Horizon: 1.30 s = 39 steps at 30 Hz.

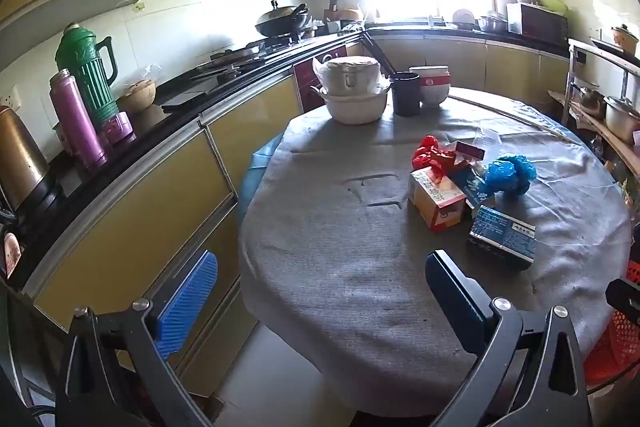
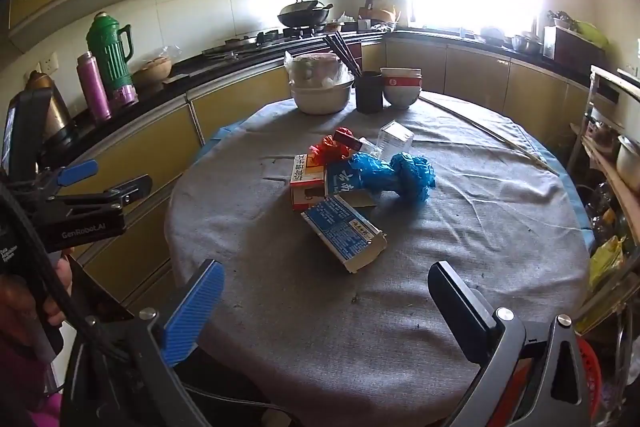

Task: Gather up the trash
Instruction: 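Move both tools toward the pile of trash on the gray tablecloth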

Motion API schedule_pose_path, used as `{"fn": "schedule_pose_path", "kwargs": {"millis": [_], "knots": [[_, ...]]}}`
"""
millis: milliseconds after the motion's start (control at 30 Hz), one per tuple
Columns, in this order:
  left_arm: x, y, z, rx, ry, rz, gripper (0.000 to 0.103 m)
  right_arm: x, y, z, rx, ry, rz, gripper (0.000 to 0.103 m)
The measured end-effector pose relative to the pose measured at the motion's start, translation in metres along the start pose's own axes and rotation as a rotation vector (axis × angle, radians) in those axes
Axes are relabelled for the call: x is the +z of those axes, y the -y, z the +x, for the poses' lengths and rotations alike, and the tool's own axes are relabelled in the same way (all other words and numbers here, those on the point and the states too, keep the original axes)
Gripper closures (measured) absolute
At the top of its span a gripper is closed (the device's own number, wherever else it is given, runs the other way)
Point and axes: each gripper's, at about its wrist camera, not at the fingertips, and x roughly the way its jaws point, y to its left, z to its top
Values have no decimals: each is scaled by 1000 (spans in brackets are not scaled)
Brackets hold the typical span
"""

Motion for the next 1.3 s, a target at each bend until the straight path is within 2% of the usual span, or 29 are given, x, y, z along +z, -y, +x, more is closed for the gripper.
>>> {"fn": "schedule_pose_path", "kwargs": {"millis": [200, 367, 500, 633, 700, 767, 1300], "knots": [[0, 2, -8, -15, 6, 6, 0, -2, -2, -8, -6, 6, 9, 0], [-3, 9, -9, -38, -18, 19, 0, -3, 12, -9, -23, 11, 43, 0], [-9, 18, -8, -58, -48, 31, 0, -2, 20, -8, -68, -8, 95, 0], [-9, 22, -11, -64, -47, 34, 0, -3, 27, -12, -117, 15, 123, 0], [-8, 20, -16, -67, -32, 23, 0, -2, 31, -19, -106, 59, 152, 0], [-6, 19, -20, -70, -20, 19, 0, 1, 32, -24, -91, 57, 192, 0], [-6, 22, -27, -88, -9, 26, 0, -3, 25, -20, -93, 52, 173, 0]]}}
